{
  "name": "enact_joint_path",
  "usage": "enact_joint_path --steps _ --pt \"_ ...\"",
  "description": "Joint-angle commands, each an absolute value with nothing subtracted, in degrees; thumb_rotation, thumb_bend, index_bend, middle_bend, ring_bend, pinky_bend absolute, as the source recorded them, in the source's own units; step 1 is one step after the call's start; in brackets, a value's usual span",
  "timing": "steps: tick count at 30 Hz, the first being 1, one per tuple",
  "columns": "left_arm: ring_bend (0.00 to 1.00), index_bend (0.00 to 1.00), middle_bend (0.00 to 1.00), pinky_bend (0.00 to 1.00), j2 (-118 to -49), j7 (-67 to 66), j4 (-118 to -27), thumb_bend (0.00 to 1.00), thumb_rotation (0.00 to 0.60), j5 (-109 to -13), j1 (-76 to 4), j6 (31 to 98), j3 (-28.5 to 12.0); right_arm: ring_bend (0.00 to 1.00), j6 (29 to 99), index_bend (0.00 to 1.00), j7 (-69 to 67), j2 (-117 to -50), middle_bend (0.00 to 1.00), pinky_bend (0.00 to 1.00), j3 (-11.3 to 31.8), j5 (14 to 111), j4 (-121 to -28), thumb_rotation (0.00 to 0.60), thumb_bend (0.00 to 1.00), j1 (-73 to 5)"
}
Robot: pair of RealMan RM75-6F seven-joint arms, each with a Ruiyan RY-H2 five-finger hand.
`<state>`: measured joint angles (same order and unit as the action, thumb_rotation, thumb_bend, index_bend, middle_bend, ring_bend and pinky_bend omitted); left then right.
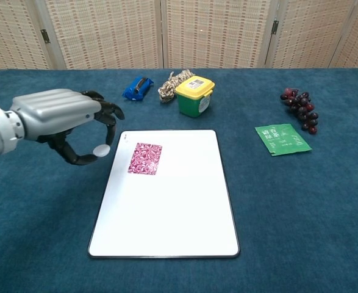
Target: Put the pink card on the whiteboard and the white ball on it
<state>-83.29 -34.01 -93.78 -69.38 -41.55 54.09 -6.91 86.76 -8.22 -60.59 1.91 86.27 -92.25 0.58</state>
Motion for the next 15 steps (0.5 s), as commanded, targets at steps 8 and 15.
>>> enact_joint_path --steps 8,15 --pt "0.17 0.46 0.18 0.00 -90.4 -37.3 -86.7 0.44 0.600 -62.0 -47.8 50.4 -10.4 0.09 86.6 0.00 -8.9 -60.6 0.04 0.04 2.0 85.7 -91.6 0.600 0.36 0.8" --pt "0.17 0.45 0.18 0.00 -93.0 -39.3 -84.7 0.44 0.600 -57.5 -51.0 49.7 -11.4 0.09 86.1 0.00 -9.5 -60.9 0.04 0.04 2.2 85.4 -90.9 0.600 0.36 0.6"
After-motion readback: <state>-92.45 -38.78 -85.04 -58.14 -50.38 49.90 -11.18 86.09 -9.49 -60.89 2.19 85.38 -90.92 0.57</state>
